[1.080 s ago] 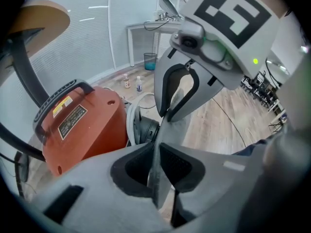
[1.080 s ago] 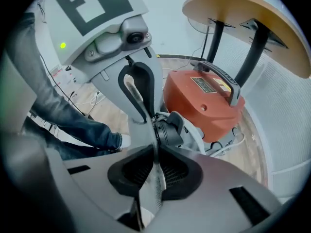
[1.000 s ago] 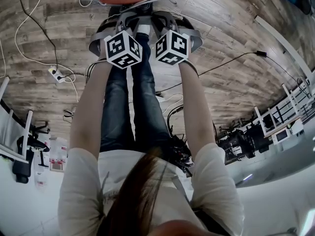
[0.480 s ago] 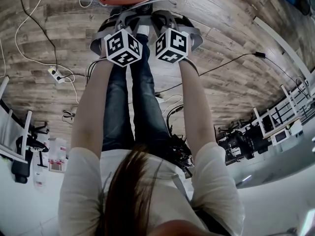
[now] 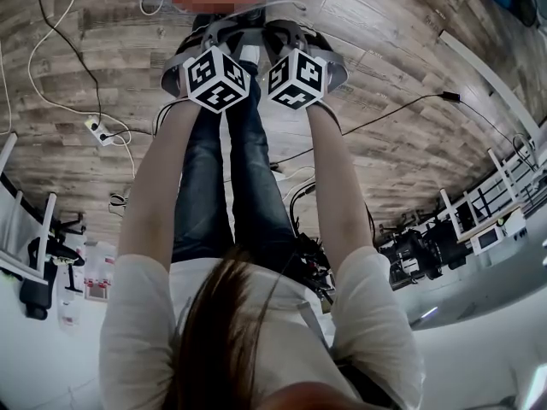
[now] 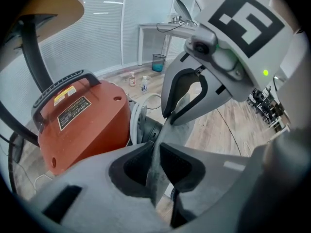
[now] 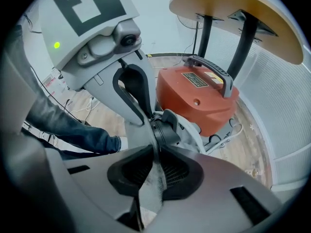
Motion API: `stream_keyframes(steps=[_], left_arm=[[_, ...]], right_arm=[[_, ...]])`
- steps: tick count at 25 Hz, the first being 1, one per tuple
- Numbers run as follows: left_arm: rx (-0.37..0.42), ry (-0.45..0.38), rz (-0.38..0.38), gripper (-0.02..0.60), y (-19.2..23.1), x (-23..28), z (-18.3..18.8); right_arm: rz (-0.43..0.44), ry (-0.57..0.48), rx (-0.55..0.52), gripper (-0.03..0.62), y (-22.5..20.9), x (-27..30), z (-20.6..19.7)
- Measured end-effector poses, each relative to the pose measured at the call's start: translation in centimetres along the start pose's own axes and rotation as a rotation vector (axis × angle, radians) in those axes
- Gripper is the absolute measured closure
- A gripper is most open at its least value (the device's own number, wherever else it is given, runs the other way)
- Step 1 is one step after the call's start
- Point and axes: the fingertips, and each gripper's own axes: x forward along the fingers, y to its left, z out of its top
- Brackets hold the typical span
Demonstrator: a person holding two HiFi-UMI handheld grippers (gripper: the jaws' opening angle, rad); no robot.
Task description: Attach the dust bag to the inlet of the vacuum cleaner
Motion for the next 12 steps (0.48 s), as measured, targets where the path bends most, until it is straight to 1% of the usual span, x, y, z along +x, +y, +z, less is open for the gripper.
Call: stream_keyframes(steps=[2, 6, 12], left_arm=[[-0.013, 0.000, -0.008, 0.523, 0.05, 0.09, -0.05], [-0.068, -0.014, -0.003, 0.523, 0.02, 0.07, -0.13], [-0.067, -0.020, -0.008, 0.523, -0.03, -0.02, -0.06]], right_arm=[[-0.004, 0.001, 0.005, 0.540, -0.03, 0.08, -0.02], [-0.014, -0.002, 0.016, 0.540, -0.02, 0.07, -0.05], [-0.021, -0.005, 0.026, 0.539, 0.00, -0.06, -0.04]])
